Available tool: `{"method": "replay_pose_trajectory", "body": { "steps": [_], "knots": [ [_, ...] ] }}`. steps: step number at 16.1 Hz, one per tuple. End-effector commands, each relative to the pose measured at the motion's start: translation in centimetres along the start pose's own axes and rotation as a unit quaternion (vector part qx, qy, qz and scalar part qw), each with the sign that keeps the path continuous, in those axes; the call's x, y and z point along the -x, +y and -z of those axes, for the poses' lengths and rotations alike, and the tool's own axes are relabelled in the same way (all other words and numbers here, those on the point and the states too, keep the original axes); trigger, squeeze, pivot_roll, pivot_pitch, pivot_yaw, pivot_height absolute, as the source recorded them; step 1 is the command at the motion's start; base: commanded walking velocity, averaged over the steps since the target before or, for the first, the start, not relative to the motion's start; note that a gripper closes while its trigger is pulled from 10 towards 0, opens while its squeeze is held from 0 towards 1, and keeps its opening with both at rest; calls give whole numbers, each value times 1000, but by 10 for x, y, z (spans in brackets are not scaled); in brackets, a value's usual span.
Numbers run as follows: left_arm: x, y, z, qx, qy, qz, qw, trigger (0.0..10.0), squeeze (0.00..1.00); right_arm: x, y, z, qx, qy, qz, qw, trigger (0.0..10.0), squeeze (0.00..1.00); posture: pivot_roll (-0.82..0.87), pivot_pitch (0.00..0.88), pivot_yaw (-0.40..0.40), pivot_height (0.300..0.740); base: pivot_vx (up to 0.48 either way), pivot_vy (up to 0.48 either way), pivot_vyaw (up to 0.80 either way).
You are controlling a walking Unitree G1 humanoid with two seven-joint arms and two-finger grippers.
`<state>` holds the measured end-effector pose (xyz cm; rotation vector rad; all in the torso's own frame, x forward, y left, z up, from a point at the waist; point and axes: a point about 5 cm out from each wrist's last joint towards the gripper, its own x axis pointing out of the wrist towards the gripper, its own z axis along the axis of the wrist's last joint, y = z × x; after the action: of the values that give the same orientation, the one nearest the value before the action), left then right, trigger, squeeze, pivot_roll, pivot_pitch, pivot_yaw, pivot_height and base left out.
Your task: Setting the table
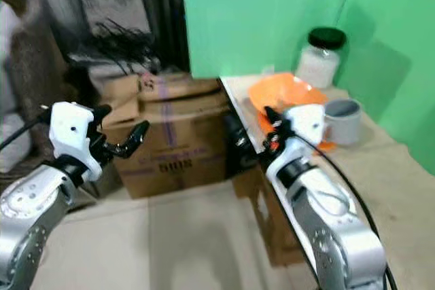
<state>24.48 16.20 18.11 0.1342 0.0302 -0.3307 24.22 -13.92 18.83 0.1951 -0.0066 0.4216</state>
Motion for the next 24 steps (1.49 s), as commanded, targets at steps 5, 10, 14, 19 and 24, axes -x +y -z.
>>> {"method": "replay_pose_trajectory", "body": {
  "steps": [5, 10, 14, 19, 24],
  "knots": [
    [3, 4, -1, -11, 6, 11, 1000, 10000, 0, -8, 6, -1, -27, 1, 23, 999, 10000, 0, 148, 0, 50, 740, 282, 0, -599],
    [3, -3, 4, -8, 16, 40, 999, 10000, 0, -14, -3, -5, -17, 0, 71, 997, 10000, 0, 144, 0, 40, 740, 279, 0, -158],
    [4, -9, 7, -1, 19, 67, 998, 10000, 0, -15, -8, -11, -16, 12, 88, 996, 10000, 0, 136, 0, 44, 740, 266, 0, -188],
    [9, -11, 6, 4, 22, 86, 996, 10000, 0, -19, -8, -23, -11, 14, 84, 996, 10000, 0, 148, 0, 30, 740, 148, 0, -453],
    [17, -22, 8, 7, 39, 157, 987, 10000, 0, -29, -20, -21, 2, 87, 138, 987, 10000, 1000, 159, 0, 24, 740, 0, 0, 0]
  ]
}}
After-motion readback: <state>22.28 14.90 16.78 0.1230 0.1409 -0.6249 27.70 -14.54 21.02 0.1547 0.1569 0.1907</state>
